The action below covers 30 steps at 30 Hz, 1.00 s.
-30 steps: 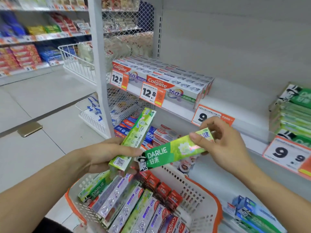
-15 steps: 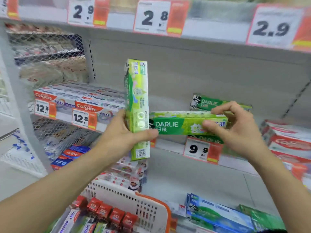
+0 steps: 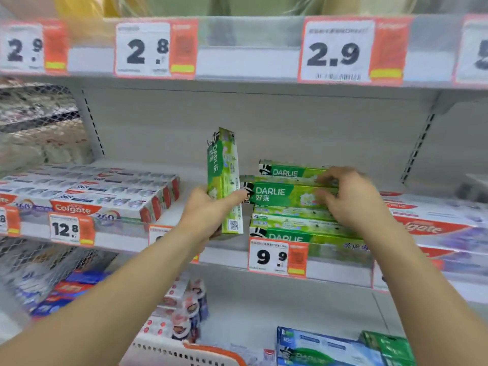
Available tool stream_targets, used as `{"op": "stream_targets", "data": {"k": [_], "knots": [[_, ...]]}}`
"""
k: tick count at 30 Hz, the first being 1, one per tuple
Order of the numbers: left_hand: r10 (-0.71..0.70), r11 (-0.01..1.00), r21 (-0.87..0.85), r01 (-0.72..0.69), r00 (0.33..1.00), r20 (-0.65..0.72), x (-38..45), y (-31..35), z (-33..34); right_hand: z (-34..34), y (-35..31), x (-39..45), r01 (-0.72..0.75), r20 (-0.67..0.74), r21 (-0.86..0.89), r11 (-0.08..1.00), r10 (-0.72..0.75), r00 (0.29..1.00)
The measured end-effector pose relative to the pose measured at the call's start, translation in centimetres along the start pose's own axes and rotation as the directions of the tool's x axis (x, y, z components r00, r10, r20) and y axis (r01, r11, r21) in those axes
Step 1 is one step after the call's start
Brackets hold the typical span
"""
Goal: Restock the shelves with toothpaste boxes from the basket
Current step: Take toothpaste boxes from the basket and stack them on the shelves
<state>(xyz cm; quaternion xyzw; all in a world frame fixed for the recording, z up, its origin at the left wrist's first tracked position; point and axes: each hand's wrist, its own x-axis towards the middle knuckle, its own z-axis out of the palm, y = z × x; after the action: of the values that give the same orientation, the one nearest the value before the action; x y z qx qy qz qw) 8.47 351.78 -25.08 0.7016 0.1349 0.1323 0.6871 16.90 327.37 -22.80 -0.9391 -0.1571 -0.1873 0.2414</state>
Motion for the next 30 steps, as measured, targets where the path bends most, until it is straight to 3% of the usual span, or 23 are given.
{"op": "stream_targets", "data": {"k": [2, 5, 7, 9, 11, 16, 23, 27, 30], "knots": [[0.033, 0.999, 0.029, -0.031, 0.999, -0.042, -0.3, -0.1, -0.4, 0.0, -1.0, -0.4, 0.024, -0.079, -0.021, 0.999, -0.026, 0.997], [0.040, 0.999, -0.015, -0.041, 0.998, -0.050, -1.3, -0.3, -0.9, -0.2, -4.8, -2.2, 0.240, -0.292, 0.076, 0.968, -0.209, 0.933], [0.060, 0.996, -0.063, -0.062, 0.997, -0.040, -2.2, -0.4, -0.7, 0.2, -7.7, -4.1, 0.266, -0.187, 0.335, 0.904, -0.213, 0.959], [0.097, 0.981, -0.167, -0.102, 0.995, -0.038, -3.0, -0.2, -0.2, 0.9, -9.8, -5.7, 0.114, 0.115, 0.575, 0.810, -0.218, 0.969], [0.144, 0.943, -0.295, -0.153, 0.988, -0.051, -3.3, -0.1, -0.2, 2.1, -10.4, -6.4, 0.071, 0.252, 0.593, 0.802, -0.269, 0.930], [0.198, 0.888, -0.410, -0.209, 0.978, -0.069, -3.8, 0.9, -1.1, 2.3, -10.1, -5.6, -0.010, 0.192, 0.724, 0.690, -0.187, 0.963], [0.203, 0.823, -0.482, -0.301, 0.948, -0.246, -2.2, 2.3, -5.1, 0.4, -7.1, -3.8, -0.137, 0.172, 0.891, 0.432, -0.042, 0.984], [0.229, 0.928, -0.255, -0.270, 0.957, -0.179, -1.7, 1.1, -4.2, 0.2, -5.2, -3.3, 0.030, -0.008, 0.777, 0.629, -0.039, 0.999], [0.304, 0.952, 0.091, -0.292, 0.937, -0.170, -0.9, 0.1, -2.8, -0.8, -3.5, -3.1, 0.120, -0.084, 0.488, 0.865, -0.090, 0.992]]}}
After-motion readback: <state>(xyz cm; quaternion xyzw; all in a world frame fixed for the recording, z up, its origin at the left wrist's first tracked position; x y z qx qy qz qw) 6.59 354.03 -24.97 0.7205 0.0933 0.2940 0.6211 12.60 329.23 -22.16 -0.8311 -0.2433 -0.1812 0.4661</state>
